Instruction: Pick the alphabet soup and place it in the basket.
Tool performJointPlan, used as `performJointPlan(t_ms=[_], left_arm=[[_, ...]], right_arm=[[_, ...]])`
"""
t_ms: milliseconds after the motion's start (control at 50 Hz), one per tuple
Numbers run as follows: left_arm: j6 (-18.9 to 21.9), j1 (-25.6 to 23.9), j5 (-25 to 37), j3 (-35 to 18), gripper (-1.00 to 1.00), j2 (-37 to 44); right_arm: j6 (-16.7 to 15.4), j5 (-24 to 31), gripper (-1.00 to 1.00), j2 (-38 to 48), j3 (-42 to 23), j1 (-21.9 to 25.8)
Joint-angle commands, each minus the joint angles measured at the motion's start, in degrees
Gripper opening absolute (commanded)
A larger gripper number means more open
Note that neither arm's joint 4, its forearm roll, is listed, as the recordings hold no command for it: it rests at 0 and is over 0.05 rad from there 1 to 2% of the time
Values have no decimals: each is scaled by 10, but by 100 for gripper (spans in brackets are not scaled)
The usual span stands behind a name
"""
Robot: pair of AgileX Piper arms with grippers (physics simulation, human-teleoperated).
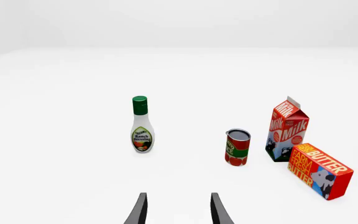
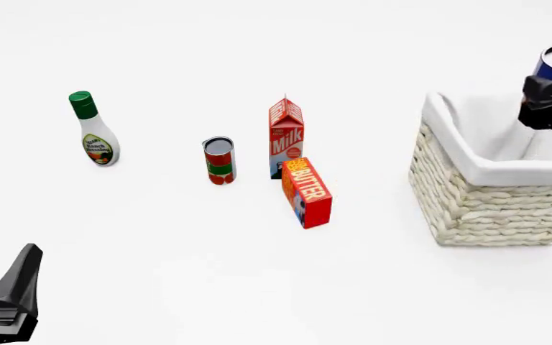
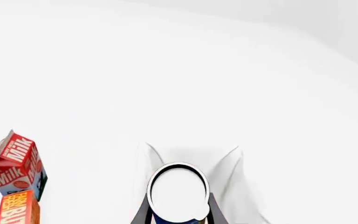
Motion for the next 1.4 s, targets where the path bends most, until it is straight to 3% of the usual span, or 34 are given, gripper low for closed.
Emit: performJointPlan(t_ms=[20, 360, 1400], left_arm=[[0, 0, 0, 0, 100, 0], [0, 0, 0, 0, 100, 0], [0, 0, 0, 0, 100, 0]], right_arm=[[-12, 21, -100, 37, -37, -6], [-52, 56, -100, 76, -77, -7], [-100, 73, -100, 186, -112, -57]])
